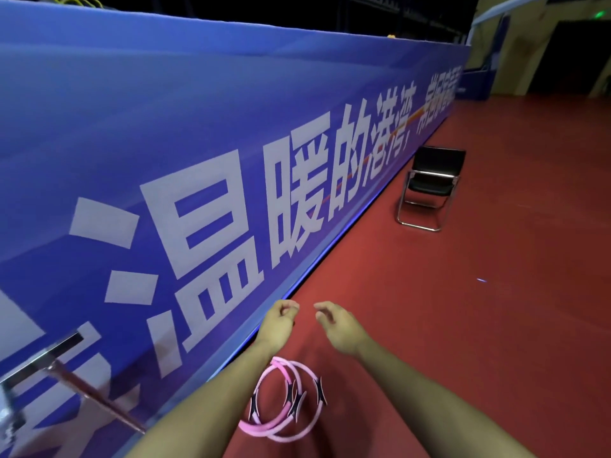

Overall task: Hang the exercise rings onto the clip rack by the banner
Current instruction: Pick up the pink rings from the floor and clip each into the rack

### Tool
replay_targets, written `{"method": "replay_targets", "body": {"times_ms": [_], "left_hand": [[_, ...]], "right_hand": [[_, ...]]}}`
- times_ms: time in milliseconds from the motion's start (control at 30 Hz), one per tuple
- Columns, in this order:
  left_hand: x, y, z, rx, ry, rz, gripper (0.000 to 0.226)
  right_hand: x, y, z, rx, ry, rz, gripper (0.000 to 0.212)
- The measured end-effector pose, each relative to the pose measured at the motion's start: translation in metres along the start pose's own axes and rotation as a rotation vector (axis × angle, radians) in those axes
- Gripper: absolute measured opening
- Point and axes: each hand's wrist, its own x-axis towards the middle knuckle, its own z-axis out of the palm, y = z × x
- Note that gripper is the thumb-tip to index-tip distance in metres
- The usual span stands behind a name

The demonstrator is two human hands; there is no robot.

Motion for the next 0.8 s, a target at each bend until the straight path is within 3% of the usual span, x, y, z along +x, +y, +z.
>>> {"method": "replay_targets", "body": {"times_ms": [367,800], "left_hand": [[0.165,0.037,0.009,-0.092,0.051,0.005,0.010],[0.261,0.043,0.041,-0.091,0.157,-0.049,0.007]], "right_hand": [[0.155,0.006,-0.043,-0.101,-0.072,-0.042,0.034],[0.278,0.050,-0.069,-0.010,-0.172,-0.097,0.032]]}}
